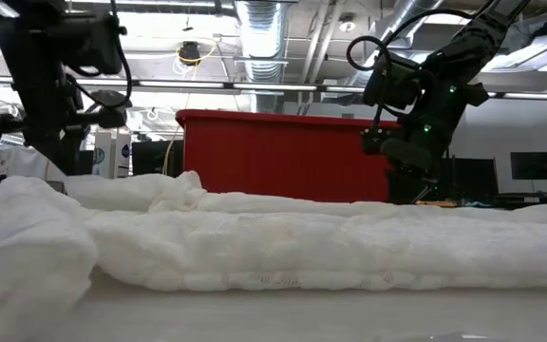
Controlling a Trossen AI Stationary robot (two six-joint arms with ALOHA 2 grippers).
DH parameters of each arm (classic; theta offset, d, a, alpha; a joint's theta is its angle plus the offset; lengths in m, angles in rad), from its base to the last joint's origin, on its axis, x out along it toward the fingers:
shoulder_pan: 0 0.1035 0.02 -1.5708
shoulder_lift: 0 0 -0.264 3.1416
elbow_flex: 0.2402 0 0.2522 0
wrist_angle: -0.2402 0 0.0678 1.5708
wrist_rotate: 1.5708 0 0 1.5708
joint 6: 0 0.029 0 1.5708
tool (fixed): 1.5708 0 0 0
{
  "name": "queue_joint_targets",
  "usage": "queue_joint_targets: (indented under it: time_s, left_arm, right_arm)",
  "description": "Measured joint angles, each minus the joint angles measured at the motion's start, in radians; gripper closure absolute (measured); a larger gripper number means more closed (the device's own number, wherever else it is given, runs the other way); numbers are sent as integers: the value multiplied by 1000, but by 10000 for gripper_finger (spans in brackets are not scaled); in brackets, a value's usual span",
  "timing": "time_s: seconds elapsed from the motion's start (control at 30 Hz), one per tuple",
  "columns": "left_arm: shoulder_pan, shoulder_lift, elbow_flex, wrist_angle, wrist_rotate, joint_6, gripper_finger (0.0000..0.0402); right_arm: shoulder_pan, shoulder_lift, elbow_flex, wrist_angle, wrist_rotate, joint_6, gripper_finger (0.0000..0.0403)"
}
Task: Fold Laundry from Bin
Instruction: Fold the white blouse
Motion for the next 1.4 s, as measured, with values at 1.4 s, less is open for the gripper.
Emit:
queue_joint_targets:
  time_s: [1.4]
  left_arm:
    - [134, 125, 89, 865, 268, 1379, 270]
  right_arm:
    - [-6, 3, -3, 78, 6, -8, 349]
